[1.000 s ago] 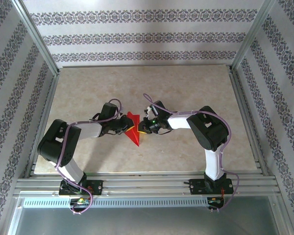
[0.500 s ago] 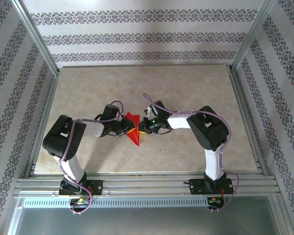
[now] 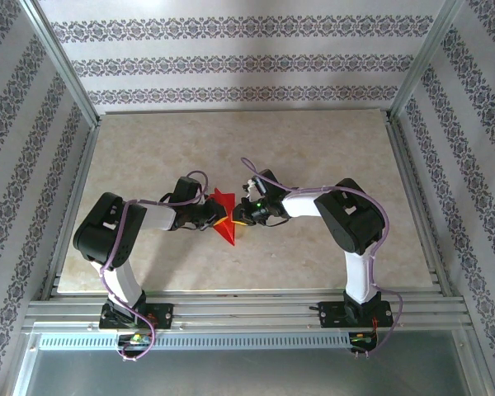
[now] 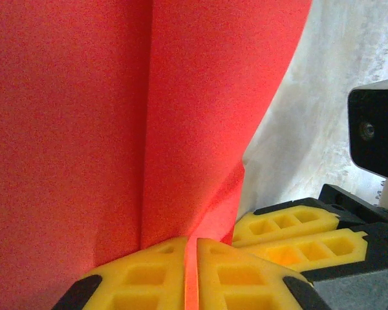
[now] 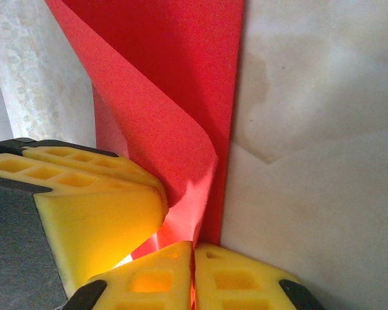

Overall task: Fold a paper plane with a square sheet of paper (pick it up from the middle)
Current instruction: Fourth fold the wing at the center of the table.

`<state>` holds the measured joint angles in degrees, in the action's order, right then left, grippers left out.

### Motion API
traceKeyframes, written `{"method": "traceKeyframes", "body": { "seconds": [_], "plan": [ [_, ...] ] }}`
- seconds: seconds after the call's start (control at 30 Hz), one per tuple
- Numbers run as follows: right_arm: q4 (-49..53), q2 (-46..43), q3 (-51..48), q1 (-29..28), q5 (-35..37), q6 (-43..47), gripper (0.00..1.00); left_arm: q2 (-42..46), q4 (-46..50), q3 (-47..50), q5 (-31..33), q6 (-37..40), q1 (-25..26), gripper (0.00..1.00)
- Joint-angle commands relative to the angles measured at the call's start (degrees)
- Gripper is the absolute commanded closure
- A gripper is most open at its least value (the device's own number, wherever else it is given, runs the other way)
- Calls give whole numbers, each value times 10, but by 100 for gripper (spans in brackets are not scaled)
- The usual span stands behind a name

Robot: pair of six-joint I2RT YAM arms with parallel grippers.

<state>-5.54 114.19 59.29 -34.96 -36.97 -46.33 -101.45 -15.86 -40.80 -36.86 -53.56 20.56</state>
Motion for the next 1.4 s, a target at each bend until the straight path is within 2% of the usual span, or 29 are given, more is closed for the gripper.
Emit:
{"method": "traceKeyframes", "body": {
  "seconds": [0.0, 0.23, 0.4, 0.57, 0.63, 0.83, 1.37],
  "plan": [
    [39, 18, -1, 4, 29, 7, 86, -15, 32, -9, 15, 12, -1, 87],
    [32, -49, -8, 14, 29, -2, 72, -16, 88, -5, 42, 20, 0, 87],
    [46, -122, -38, 24, 45, 13, 69, -23, 91, -4, 48, 11, -1, 88],
    [75, -147, -42, -9, 62, 53, 77, -31, 87, -3, 50, 2, 0, 88],
    [88, -140, -33, -30, 76, 63, 82, -31, 87, -2, 55, -3, 0, 90],
    [82, -109, -14, -65, 80, 69, 89, -34, 91, -3, 61, -12, 0, 91],
    [95, -49, 9, -77, 62, 72, 92, -30, 99, 0, 66, -15, -1, 92]
  ]
}}
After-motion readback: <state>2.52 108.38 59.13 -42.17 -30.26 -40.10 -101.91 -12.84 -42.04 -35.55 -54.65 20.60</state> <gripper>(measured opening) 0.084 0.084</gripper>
